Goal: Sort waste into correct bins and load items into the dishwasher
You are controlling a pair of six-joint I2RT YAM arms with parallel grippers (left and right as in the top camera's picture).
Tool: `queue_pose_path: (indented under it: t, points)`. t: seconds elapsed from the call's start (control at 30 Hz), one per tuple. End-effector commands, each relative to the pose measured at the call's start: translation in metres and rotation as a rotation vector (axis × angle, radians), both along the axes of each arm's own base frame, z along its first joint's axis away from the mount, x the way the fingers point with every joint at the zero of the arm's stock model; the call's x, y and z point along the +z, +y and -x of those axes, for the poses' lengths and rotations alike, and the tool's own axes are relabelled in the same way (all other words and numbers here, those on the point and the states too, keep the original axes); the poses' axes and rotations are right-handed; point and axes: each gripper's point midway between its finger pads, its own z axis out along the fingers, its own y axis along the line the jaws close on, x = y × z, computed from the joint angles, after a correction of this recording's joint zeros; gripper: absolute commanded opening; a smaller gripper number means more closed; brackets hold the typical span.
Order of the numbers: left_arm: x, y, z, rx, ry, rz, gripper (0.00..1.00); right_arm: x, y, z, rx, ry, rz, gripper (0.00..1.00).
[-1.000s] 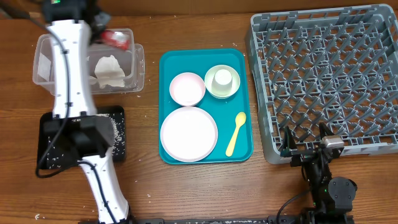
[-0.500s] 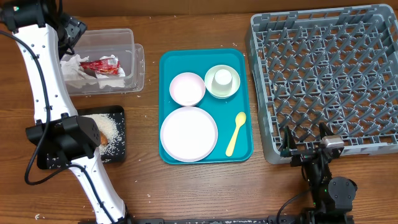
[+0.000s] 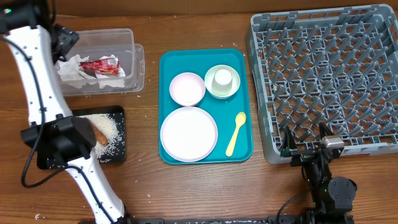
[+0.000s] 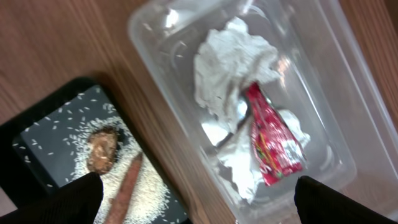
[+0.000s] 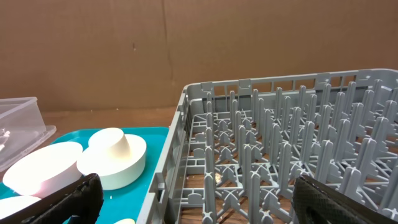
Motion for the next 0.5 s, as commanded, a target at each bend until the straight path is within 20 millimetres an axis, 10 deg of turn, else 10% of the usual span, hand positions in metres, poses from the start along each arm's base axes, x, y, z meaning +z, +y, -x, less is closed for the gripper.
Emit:
queue_pose_path:
  t: [0.0, 0.23, 0.47]
  points:
    - [0.001, 0.017, 0.009, 0.037, -0.002, 0.007, 1.0, -0.002, -0.002, 0.0, -0.01, -0.003, 0.001, 1.0]
    - [0.001, 0.02, 0.01, 0.044, -0.005, 0.012, 1.0, 0.008, -0.002, 0.0, -0.012, -0.046, 0.0, 1.0]
    - [0.001, 0.02, 0.01, 0.044, -0.005, 0.012, 1.0, 0.06, 0.098, 0.056, 0.685, -0.083, -0.359, 1.0]
